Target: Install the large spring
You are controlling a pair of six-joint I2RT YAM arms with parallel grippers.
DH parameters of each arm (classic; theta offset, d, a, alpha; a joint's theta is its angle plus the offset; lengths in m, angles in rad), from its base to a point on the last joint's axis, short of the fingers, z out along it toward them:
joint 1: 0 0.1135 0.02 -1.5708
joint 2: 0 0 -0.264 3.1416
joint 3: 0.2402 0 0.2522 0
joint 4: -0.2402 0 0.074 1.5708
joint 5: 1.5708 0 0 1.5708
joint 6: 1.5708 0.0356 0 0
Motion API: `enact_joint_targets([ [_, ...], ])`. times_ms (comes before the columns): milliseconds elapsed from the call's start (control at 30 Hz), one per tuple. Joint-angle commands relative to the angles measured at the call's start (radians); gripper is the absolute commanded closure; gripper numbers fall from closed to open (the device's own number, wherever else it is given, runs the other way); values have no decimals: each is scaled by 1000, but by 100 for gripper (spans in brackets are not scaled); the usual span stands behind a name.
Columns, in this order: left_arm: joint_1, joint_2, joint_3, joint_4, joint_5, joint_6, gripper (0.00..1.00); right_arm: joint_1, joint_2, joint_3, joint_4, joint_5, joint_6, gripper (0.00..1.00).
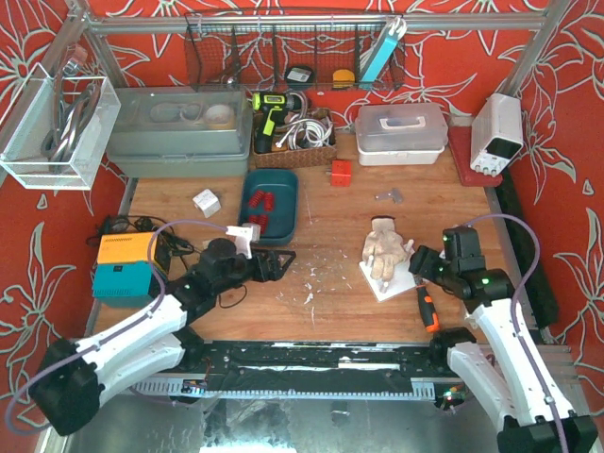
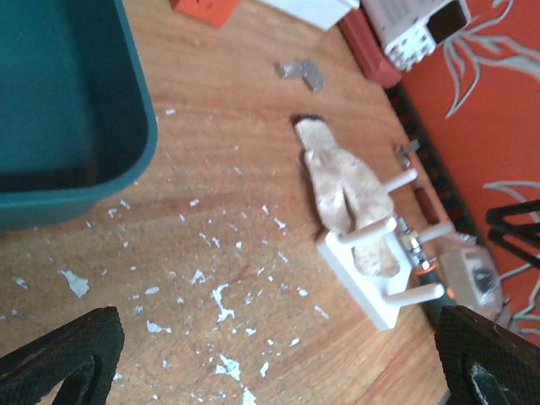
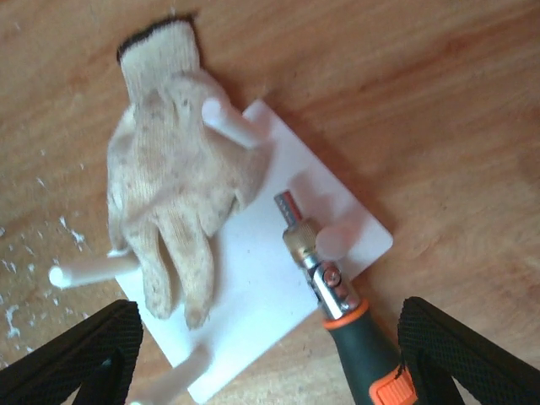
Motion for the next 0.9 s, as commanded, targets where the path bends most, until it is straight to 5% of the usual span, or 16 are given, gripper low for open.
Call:
enact_joint_targets([
  [0, -71, 75, 48, 13, -104, 92, 0, 61, 59, -30, -71, 80, 73, 17],
  [367, -109, 98, -83, 120, -191, 197, 0, 84, 241, -82, 17, 146, 44, 51],
  [867, -108, 12, -108, 82, -216, 173, 0, 126, 349, -96, 93, 191, 2, 53],
])
